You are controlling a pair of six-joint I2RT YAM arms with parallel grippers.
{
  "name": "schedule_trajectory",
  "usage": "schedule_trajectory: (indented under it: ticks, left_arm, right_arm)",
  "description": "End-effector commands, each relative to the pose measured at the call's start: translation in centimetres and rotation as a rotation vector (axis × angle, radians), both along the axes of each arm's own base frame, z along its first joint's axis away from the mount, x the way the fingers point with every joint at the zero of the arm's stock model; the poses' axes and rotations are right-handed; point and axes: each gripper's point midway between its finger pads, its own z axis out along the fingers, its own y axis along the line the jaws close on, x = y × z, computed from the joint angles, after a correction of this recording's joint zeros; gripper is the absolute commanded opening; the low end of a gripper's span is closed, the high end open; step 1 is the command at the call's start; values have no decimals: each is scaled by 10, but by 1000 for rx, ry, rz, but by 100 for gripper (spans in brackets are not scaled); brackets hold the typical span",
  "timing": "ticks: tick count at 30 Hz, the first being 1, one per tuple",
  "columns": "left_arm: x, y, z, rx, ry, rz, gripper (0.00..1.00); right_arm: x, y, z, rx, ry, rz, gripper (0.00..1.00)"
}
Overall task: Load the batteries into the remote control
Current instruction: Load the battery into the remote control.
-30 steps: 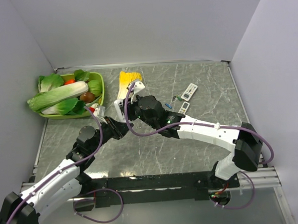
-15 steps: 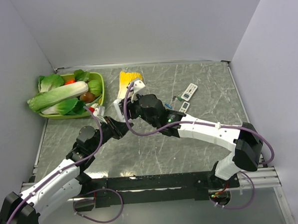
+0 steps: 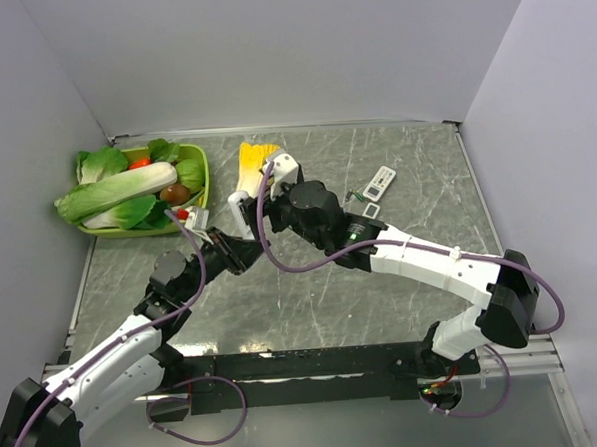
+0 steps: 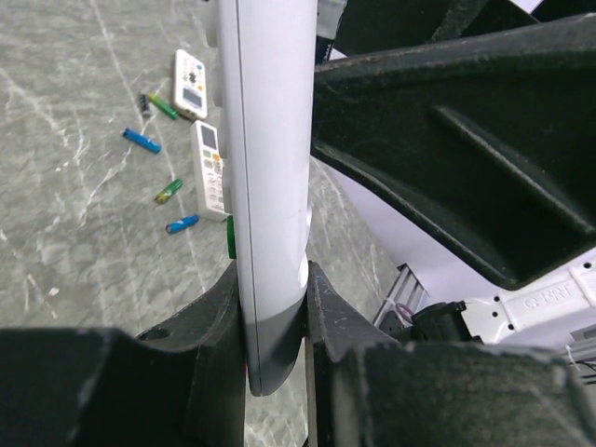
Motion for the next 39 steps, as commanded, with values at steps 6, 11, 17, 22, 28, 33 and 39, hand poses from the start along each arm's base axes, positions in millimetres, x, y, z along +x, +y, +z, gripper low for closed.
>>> schedule_trajectory:
  ticks: [6, 11, 17, 22, 28, 33, 39]
  left_arm:
    - [-9, -9, 36, -67, -100, -83, 1]
    - [-7, -9, 35, -59, -97, -87, 1]
    - [-6, -11, 34, -42, -96, -102, 1]
    - [-8, -12, 36, -33, -112, -124, 1]
    - [-14, -17, 41, -21, -136, -175, 1]
    - [-18, -21, 45, -15, -156, -221, 1]
    - [-21, -27, 45, 0, -160, -270, 1]
  right_arm:
    - [-30, 13, 62, 105, -59, 171, 100]
    - [-30, 4, 71, 113, -96, 153, 100]
    - [-30, -16, 86, 81, -188, 128, 100]
    - [-33, -26, 98, 27, -274, 191, 99]
    - [-42, -40, 98, 4, -320, 413, 98]
    - [-51, -52, 93, -50, -429, 533, 84]
    - [-54, -48, 78, -184, -465, 635, 78]
